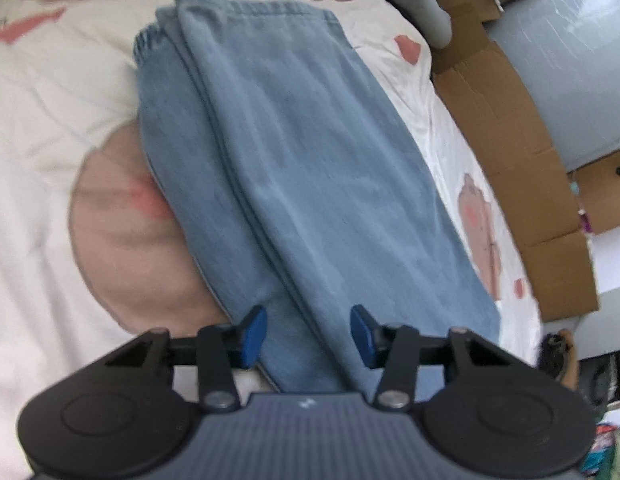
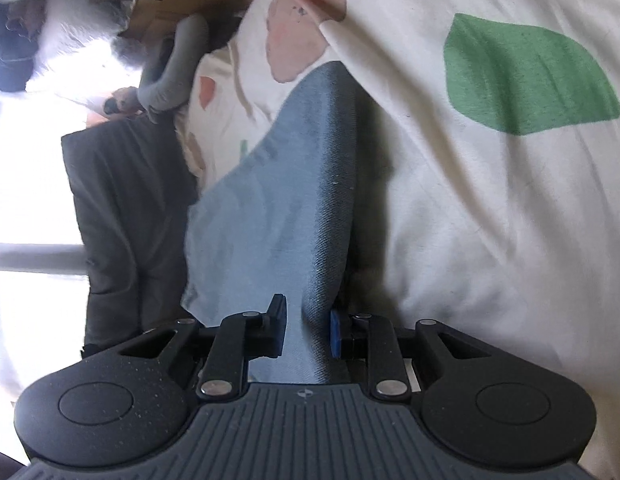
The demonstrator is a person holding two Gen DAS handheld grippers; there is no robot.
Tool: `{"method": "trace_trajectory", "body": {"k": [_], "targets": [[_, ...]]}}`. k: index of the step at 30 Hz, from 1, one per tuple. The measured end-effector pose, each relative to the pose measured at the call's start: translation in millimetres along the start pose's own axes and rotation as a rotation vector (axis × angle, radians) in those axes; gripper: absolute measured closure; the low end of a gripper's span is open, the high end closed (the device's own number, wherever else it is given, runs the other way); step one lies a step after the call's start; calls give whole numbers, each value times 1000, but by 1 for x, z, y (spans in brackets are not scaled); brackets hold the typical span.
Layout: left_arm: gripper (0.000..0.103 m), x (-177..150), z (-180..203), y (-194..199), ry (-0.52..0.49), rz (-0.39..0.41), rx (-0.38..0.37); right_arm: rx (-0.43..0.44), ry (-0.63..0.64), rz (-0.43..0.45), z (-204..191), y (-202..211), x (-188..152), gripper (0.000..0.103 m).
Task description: Fold clothes
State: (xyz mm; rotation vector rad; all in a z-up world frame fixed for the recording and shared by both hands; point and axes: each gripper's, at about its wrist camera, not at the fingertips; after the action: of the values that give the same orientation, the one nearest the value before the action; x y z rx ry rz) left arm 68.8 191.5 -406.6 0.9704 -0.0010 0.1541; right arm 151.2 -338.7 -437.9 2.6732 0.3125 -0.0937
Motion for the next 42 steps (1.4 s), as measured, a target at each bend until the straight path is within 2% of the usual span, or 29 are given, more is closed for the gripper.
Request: {"method": "trace_trajectory", "body": {"k": [3,9,10,11,14,17,19,20,21,22,23,26,32,36,42], "targets": [[53,6,-1,5,-25,12,34,-7,-7,-7,2,-8,3,80],[53,17,-12,8,15,50,79,-18,9,-25,2,-28,9,80],[55,18,-11,9,19,62,100,-27,16,-28,1,-30,10,82],[56,16,-8,11,8,89,153,-37,24,-32,-1,-31,10,89],[54,13,-4,16,-14,118,248,-61,30,-38,-3,-30,11,94],[52,18,-23,15,61,99,209,-83,21,-27,-5,-29,8,96],[51,22,-24,12,67,100,172,-96,13,-26,-8,-28,8,96],[54,23,-25,9,66,100,157,-97,10,-27,-9,-27,9,97],[58,24,-26,7,64,99,143,-98,7,-29,-10,-27,10,97],[77,27,-28,3,84,87,113,-99,6,-29,-11,-26,10,98],[82,28,-31,1,106,72,82,-107,13,-25,-14,-24,10,98],[90,29,-22,1,105,67,93,-139,37,-9,-25,-20,11,98],[94,30,-13,0,153,49,67,-158,88,-3,-43,-8,19,98],[94,26,-10,-5,201,11,19,-182,96,12,-50,7,26,98],[94,16,17,-23,160,-60,13,-244,107,45,-54,42,33,98]]}}
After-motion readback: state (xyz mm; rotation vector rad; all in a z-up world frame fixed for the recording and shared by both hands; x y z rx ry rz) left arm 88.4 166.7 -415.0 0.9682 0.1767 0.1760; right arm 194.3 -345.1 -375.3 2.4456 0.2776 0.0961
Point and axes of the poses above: each gripper's, at about its wrist camera, not at the fingertips, and y roughly against the way its jaws point, z to its right, x to its top, and after that the axes turned 15 degrees about -z, right-handed
